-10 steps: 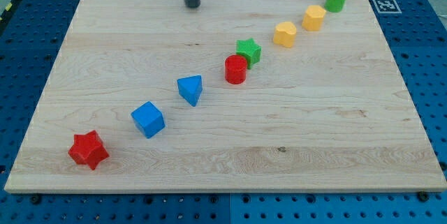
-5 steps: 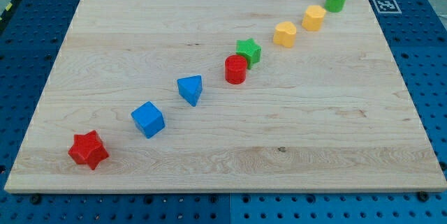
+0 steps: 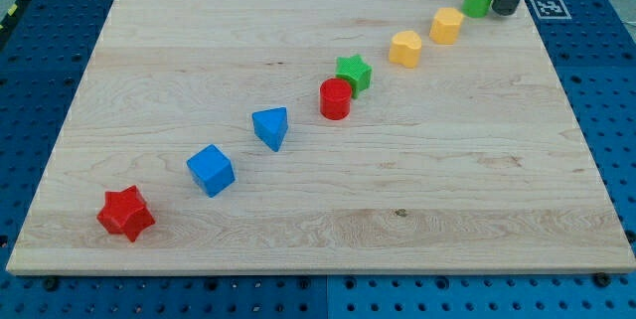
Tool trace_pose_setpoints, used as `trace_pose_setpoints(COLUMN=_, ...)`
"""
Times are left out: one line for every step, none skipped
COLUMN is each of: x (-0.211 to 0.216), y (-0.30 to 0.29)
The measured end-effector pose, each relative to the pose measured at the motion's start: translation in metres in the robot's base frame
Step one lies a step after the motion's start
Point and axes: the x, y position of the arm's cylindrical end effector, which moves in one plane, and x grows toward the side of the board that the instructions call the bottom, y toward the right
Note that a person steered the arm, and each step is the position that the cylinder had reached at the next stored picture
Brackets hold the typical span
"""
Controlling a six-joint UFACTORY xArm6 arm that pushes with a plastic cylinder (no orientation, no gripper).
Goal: Push the green circle to the top center
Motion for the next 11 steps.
trace_pose_setpoints(x=0.009, y=0.012)
trace_pose_setpoints(x=-0.008, y=0.051)
trace_pose_setpoints(x=-0.038, y=0.050)
trace_pose_setpoints(x=-0.036, y=0.032)
trace_pose_setpoints(x=-0.020, y=-0.002)
trace_pose_setpoints(x=-0.011, y=-0.047)
trace_pose_setpoints(x=-0.011, y=-0.091)
trace_pose_setpoints(x=-0.011, y=-0.139)
trace_pose_setpoints(x=-0.011, y=-0.184)
trace_pose_setpoints(x=-0.011, y=-0.223)
trace_pose_setpoints(x=-0.011, y=-0.253)
